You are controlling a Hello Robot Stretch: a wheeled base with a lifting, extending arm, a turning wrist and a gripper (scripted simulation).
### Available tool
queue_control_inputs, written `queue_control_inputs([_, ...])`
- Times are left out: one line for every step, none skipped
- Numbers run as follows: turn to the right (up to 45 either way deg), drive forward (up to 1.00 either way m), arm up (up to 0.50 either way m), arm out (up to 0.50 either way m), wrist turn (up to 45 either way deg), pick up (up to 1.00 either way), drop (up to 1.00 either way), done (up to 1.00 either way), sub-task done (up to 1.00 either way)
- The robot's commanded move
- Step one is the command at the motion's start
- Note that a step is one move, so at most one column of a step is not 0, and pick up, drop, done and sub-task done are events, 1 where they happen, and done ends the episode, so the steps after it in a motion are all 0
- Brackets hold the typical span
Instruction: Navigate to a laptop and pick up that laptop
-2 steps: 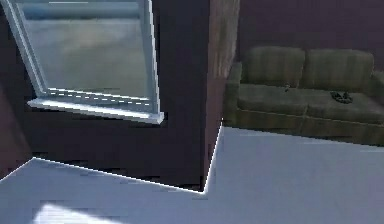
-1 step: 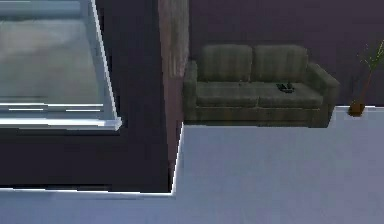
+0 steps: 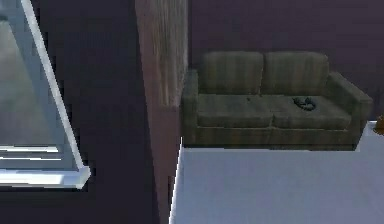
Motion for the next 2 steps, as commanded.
queue_control_inputs([42.0, 0.00, 0.00, 0.00, 0.0, 0.00, 0.00, 0.00, 0.00])
queue_control_inputs([0.0, 0.40, 0.00, 0.00, 0.0, 0.00, 0.00, 0.00, 0.00])
